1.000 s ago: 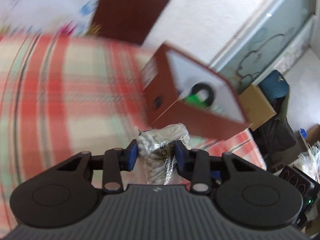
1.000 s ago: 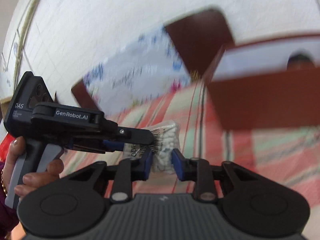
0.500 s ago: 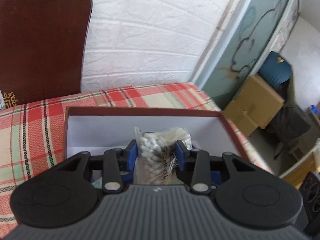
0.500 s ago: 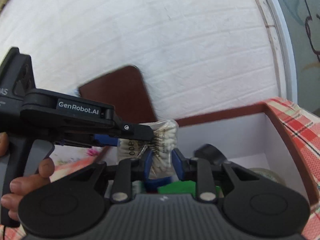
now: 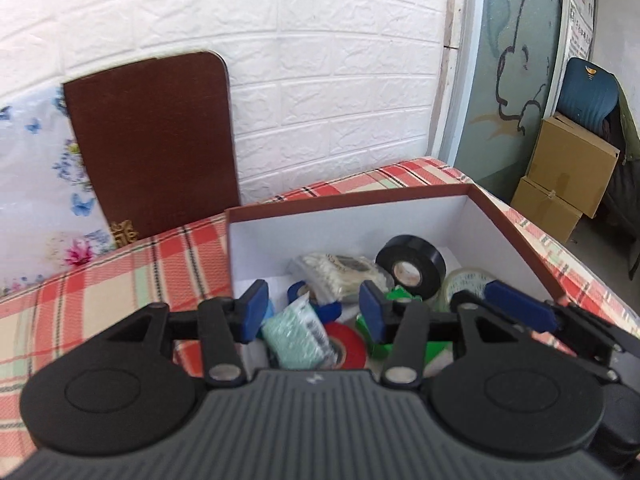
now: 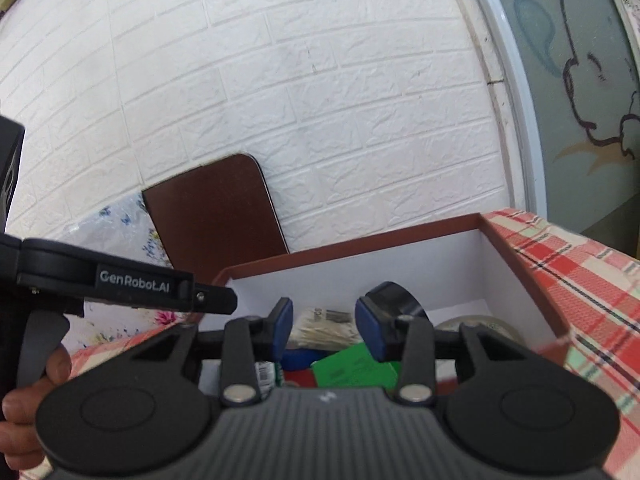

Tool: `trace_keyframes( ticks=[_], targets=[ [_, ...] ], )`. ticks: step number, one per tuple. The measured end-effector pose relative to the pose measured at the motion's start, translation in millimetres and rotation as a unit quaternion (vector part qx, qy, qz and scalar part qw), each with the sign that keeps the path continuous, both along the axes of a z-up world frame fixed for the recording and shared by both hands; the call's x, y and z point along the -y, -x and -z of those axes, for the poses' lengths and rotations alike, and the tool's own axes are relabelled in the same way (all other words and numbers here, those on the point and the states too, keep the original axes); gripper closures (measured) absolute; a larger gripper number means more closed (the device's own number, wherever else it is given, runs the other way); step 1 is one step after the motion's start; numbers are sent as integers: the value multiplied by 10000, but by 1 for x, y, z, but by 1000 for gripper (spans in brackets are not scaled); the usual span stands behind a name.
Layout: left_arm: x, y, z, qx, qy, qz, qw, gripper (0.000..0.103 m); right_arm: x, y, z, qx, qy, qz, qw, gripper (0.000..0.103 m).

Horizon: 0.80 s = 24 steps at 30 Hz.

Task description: Organize objects

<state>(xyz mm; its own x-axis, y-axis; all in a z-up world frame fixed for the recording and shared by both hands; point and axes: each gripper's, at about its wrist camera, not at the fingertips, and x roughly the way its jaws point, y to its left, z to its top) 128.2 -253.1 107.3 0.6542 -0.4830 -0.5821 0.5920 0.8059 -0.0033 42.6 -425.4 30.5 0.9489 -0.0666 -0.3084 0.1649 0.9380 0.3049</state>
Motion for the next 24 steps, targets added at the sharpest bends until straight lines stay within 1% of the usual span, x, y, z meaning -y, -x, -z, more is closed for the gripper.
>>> trace_keyframes(
  ticks=[2,5,8,10,12,17,19,20,22,24],
  targets=[
    [-11,16,2,100,-74,-11,9999,50,-12,23,-4,126,22,62,9999,66],
    [-27,38,10,156,-225,-71,9996,50,-27,51,-2,101,-40,157,9998,65],
    [-43,56,19,106,-329,-120,9993,50,-34,75,4,-32,-497,173,9986,62],
    [-53,68,25,103,-359,-167,9992,46,-38,89,8,-99,-794,130,9967,59],
    [-64,78,31,63,-359,-208,9991,44,-46,101,9,-138,-902,148,9957,54],
    [-81,91,42,64,-490,-302,9983,44,-58,116,7,-135,-1042,135,9944,51],
    [-87,94,44,46,-505,-352,9981,39,-63,119,5,-140,-1023,117,9946,49],
    [-89,95,44,56,-498,-381,9980,38,-66,121,4,-140,-1019,110,9946,49],
    [-94,97,45,80,-480,-437,9979,31,-72,122,2,-155,-990,77,9949,47],
    [-98,99,46,100,-440,-503,9977,29,-79,123,0,-158,-939,78,9954,46]
  ],
)
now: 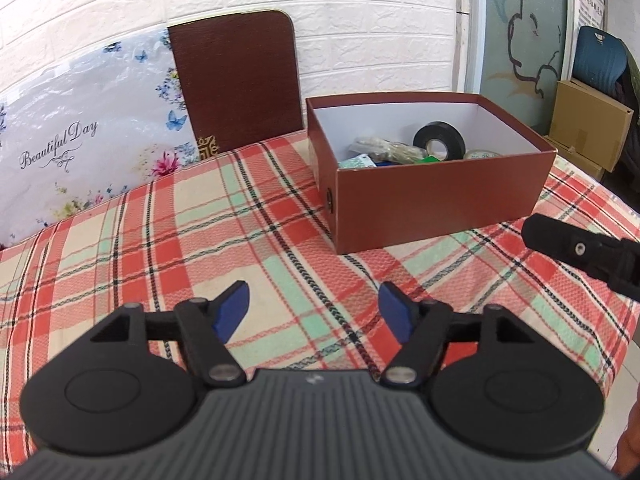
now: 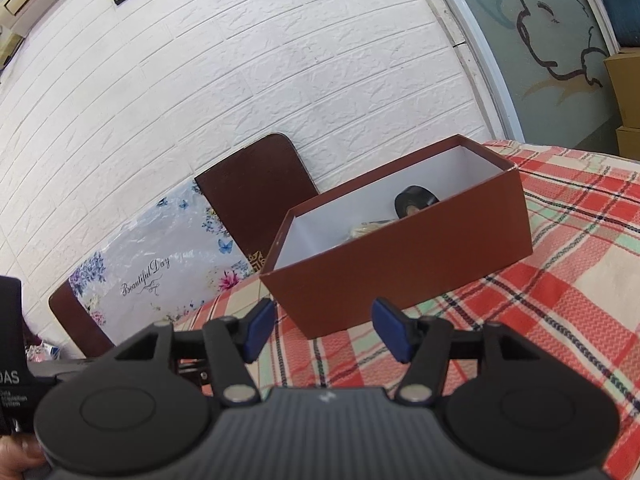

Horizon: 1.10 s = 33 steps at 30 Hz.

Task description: Organize objects

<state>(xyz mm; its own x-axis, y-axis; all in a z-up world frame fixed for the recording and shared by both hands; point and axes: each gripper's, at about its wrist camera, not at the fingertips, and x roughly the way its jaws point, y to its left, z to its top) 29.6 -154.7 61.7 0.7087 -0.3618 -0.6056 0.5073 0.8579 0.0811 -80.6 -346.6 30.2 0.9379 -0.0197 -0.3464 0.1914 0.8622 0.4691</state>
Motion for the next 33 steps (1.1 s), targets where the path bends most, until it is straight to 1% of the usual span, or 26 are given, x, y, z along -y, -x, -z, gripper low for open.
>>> trace_keyframes(
  ticks=[3,5,6,8,9,10,11,12,13,15,27,33],
  targets=[
    [-5,3,3,-1,12,-71,10000,28,-6,1,-1,14,91,27,10000,45],
    [-8,3,6,-3,-7,-132,9999,24,-9,2,0,27,132,92,9999,42],
    [-8,4,7,8,-27,-159,9999,21,-10,2,0,37,143,117,9998,39],
    [-10,4,9,35,-76,-217,9997,15,-14,1,0,21,195,141,9997,30],
    [-11,3,9,41,-93,-251,9996,12,-14,1,0,13,231,135,9996,24],
    [-12,3,9,45,-103,-286,9995,7,-16,1,1,13,268,143,9995,21],
    [-13,2,9,54,-109,-321,9994,6,-17,1,1,14,313,147,9994,19],
    [-13,2,9,61,-117,-345,9993,4,-18,1,0,11,357,150,9993,13],
    [-14,1,9,51,-130,-363,9992,2,-19,1,0,10,393,154,9991,5],
    [-14,0,10,12,-139,-381,9992,0,-19,1,0,27,404,178,9990,0],
    [-17,-4,12,31,-220,-539,9983,0,-19,-5,2,-68,386,202,9990,0],
    [-16,-6,11,96,-313,-589,9977,0,-21,-7,0,-72,487,213,9986,0]
  ],
)
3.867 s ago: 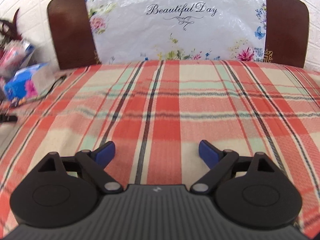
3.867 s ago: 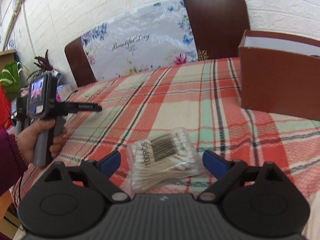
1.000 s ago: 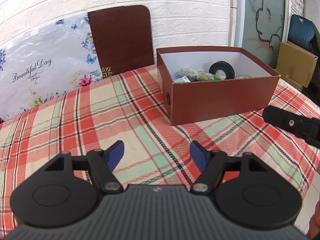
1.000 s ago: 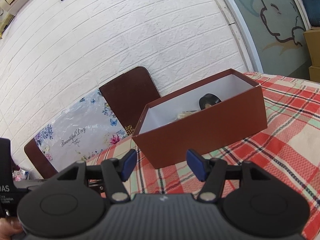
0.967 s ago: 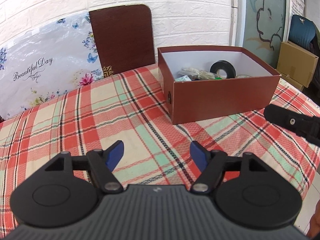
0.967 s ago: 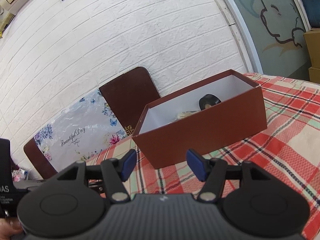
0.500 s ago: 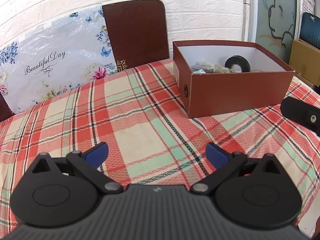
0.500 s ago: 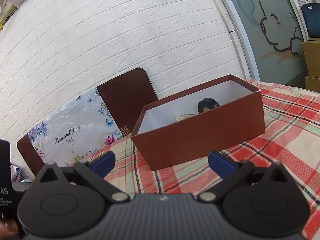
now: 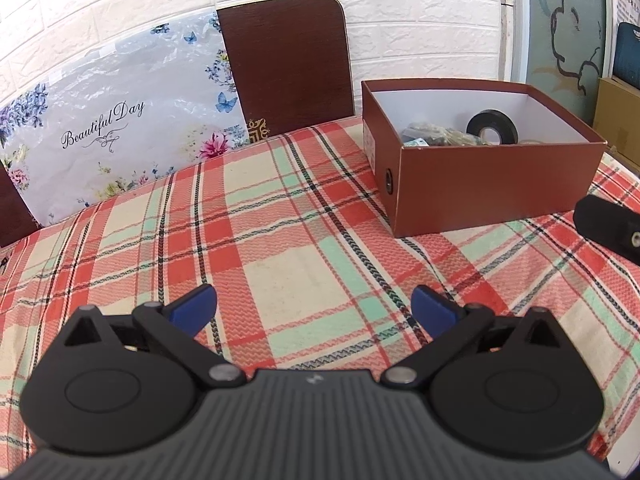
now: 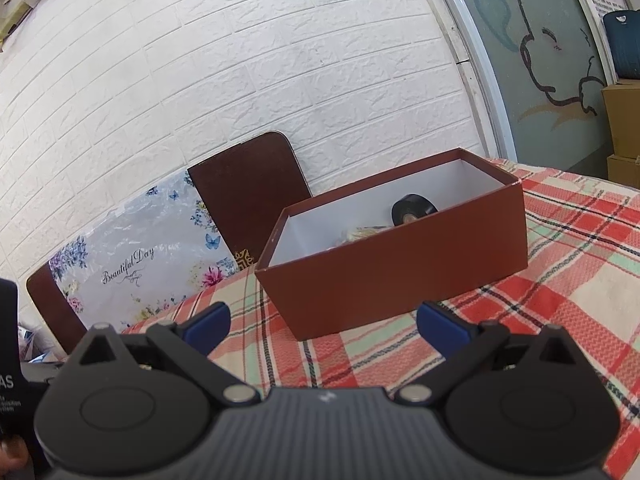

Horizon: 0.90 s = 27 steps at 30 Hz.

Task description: Organize objects

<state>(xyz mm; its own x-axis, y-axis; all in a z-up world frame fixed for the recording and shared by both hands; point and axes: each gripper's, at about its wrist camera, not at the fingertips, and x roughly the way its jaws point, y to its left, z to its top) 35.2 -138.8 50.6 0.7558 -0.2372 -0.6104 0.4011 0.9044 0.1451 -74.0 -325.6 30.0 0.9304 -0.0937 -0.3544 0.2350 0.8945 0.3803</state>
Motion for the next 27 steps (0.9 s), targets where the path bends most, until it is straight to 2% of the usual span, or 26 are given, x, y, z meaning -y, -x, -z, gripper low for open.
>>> trace_keyframes(
  ticks=[14,19,27],
  targets=[
    [0,1,-2,215,-108,-192,9995,0,1,-3,3,-54,89,42,9999,0],
    [3,2,-2,328,-328,-296,9985,0,-1,-2,2,-52,109,54,9999,0],
    [3,8,-8,568,-407,-392,9968,0,-1,-2,2,-33,138,79,9999,0]
  ],
)
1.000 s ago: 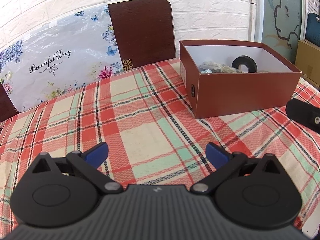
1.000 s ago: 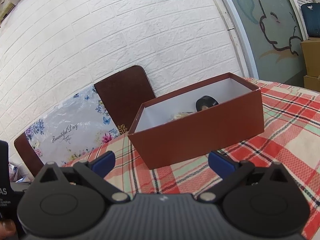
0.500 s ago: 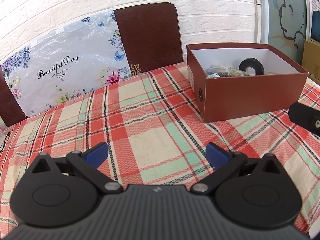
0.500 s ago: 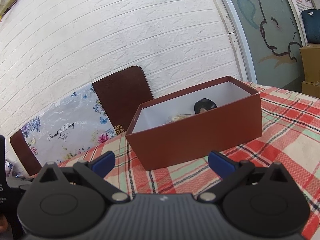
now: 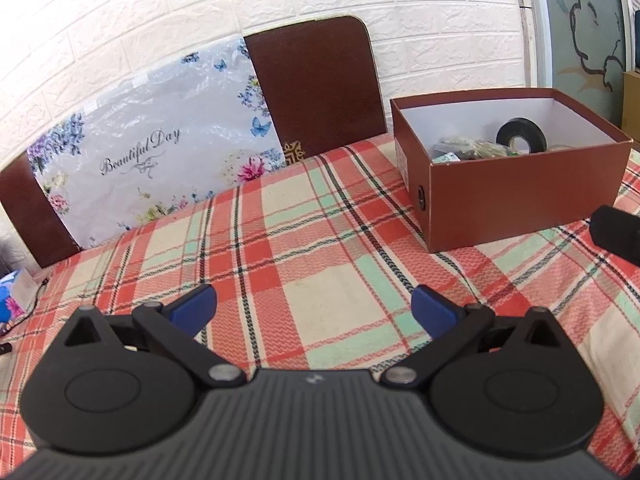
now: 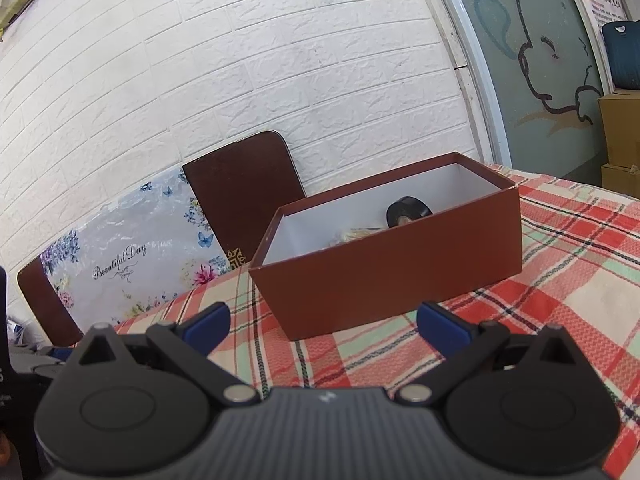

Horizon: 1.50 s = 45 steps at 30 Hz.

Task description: Organize objects

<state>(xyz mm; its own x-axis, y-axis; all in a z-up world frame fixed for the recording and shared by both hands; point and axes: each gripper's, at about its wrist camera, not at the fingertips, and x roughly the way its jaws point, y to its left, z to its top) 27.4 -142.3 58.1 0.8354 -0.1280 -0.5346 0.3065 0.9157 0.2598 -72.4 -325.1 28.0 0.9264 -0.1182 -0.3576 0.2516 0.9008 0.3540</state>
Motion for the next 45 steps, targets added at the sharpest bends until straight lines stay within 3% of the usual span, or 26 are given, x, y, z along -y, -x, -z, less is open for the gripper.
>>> trace_keyframes(
  ticks=[12,18,27,45],
  targets=[
    [-1,3,-3,-151,139,-15,9998,0,0,4,-1,37,-16,101,9999,0],
    [0,2,0,-198,9,-137,9997,0,-2,3,0,-26,-31,119,9999,0],
    [-1,0,1,-634,146,-80,9978,0,-1,3,1,-61,9,174,9998,0],
    [0,1,3,-824,133,38,9965,0,-3,3,1,-96,14,153,9998,0]
  ],
)
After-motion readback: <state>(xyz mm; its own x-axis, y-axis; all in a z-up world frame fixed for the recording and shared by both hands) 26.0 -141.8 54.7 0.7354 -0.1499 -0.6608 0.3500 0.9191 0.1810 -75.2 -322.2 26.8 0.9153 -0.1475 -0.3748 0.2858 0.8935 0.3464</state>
